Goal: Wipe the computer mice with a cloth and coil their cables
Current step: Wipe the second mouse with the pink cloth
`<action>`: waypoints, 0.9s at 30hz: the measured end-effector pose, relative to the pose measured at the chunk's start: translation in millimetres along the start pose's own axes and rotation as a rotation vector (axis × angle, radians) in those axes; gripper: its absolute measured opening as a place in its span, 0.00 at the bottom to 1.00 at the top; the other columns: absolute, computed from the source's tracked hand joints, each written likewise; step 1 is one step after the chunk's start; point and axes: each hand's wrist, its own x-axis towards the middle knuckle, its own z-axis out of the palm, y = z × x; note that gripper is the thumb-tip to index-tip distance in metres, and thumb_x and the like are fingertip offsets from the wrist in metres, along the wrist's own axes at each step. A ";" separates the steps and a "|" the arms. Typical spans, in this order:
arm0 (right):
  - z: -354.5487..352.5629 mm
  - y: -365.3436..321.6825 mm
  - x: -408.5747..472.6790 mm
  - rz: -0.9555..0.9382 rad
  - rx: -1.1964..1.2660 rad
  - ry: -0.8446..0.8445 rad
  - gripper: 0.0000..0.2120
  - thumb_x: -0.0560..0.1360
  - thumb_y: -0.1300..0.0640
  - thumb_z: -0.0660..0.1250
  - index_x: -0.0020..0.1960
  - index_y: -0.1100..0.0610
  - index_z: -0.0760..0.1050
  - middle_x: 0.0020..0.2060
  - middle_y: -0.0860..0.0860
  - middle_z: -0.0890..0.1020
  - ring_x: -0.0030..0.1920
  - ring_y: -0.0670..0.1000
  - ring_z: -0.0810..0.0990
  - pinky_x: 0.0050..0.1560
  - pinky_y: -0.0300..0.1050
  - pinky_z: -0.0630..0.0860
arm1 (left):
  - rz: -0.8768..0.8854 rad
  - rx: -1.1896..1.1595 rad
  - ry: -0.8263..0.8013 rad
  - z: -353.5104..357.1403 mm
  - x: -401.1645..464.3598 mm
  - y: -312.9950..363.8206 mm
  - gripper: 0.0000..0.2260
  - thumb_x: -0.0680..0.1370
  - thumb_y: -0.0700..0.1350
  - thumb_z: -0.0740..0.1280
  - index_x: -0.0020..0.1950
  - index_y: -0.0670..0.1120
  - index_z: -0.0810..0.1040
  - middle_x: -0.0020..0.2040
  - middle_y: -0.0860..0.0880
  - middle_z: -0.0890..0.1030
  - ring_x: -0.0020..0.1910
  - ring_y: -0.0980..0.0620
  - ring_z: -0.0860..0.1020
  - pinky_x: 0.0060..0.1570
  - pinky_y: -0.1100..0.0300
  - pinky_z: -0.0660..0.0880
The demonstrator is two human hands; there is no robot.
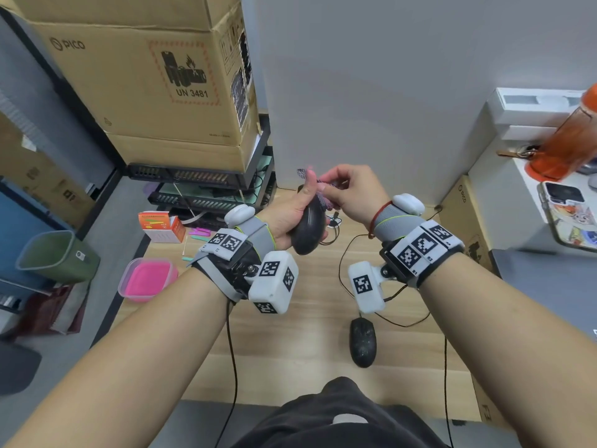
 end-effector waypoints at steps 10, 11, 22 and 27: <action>-9.9 1.4 -1.8 -0.058 -0.037 0.002 0.07 0.73 0.60 0.73 0.42 0.47 0.81 0.31 0.45 0.82 0.34 0.45 0.80 0.41 0.39 0.77 | -0.083 -0.172 0.095 -13.9 13.9 0.0 0.35 0.78 0.69 0.51 0.64 0.41 0.77 0.50 0.41 0.84 0.42 0.44 0.83 0.40 0.49 0.82; -6.2 -1.8 -2.9 -0.090 -0.109 -0.032 0.09 0.72 0.59 0.73 0.42 0.45 0.81 0.29 0.41 0.81 0.32 0.40 0.79 0.39 0.33 0.75 | -0.079 -0.180 0.067 -13.2 15.3 -0.5 0.34 0.78 0.69 0.51 0.62 0.43 0.78 0.48 0.42 0.84 0.41 0.45 0.83 0.40 0.49 0.82; -13.4 3.3 -4.7 -0.027 -0.209 0.030 0.03 0.75 0.60 0.70 0.46 0.54 0.82 0.32 0.53 0.84 0.37 0.53 0.84 0.51 0.51 0.80 | 0.076 -0.047 0.198 -16.1 18.1 1.2 0.20 0.80 0.58 0.63 0.52 0.41 0.80 0.40 0.45 0.84 0.34 0.50 0.83 0.37 0.59 0.81; -11.1 -2.9 -2.4 -0.048 -0.095 0.059 0.04 0.74 0.60 0.71 0.46 0.52 0.81 0.34 0.50 0.84 0.35 0.47 0.83 0.45 0.46 0.79 | -0.020 -0.157 0.200 -10.5 19.2 4.3 0.22 0.83 0.58 0.57 0.57 0.42 0.80 0.49 0.46 0.86 0.44 0.51 0.85 0.38 0.59 0.81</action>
